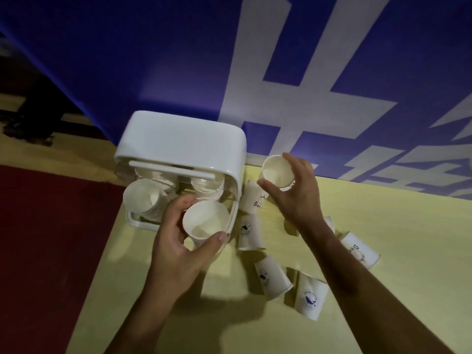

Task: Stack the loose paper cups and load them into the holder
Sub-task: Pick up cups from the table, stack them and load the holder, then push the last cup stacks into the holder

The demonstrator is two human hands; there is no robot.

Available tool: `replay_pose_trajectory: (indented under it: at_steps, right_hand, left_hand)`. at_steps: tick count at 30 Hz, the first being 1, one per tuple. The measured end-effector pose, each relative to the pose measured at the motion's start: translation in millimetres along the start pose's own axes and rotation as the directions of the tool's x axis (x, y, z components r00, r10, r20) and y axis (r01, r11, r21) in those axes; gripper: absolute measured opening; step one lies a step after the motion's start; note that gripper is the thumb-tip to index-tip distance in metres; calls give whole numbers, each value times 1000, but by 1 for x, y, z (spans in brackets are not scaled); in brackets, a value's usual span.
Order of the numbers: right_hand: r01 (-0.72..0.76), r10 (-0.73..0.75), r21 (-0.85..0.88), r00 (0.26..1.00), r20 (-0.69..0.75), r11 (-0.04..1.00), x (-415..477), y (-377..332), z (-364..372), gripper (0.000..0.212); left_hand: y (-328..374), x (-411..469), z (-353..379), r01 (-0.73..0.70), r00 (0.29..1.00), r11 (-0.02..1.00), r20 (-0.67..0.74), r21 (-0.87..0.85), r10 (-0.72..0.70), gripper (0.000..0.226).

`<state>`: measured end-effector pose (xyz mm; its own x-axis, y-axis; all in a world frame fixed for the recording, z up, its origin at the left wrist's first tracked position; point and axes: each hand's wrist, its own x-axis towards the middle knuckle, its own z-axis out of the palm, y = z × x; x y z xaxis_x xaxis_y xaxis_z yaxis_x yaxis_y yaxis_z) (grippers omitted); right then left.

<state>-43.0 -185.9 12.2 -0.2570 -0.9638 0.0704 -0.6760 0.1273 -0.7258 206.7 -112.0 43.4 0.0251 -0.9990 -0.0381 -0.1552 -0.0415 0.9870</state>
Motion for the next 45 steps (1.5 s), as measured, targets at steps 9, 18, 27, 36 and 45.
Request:
replay_pose_trajectory:
  at_steps: [9, 18, 27, 36, 45]
  right_hand:
    - [102, -95, 116, 993, -68, 988, -85, -87, 5, 78]
    - [111, -99, 185, 992, -74, 977, -116, -121, 58, 73]
    - [44, -35, 147, 998, -60, 988, -119, -109, 99, 76]
    - [-44, 51, 90, 996, -76, 995, -118, -89, 131, 72]
    - [-114, 125, 150, 990, -66, 982, -125, -89, 123, 62]
  left_hand:
    - [-6, 7, -70, -55, 995, 984, 92, 169, 40, 71]
    - [-24, 4, -110, -89, 986, 984, 155, 156, 64, 73]
    - [-35, -1, -128, -97, 984, 975, 165, 198, 64, 74]
    - [-39, -5, -131, -90, 983, 975, 174, 202, 55, 73]
    - [-32, -4, -113, -80, 985, 968, 170, 237, 40, 76]
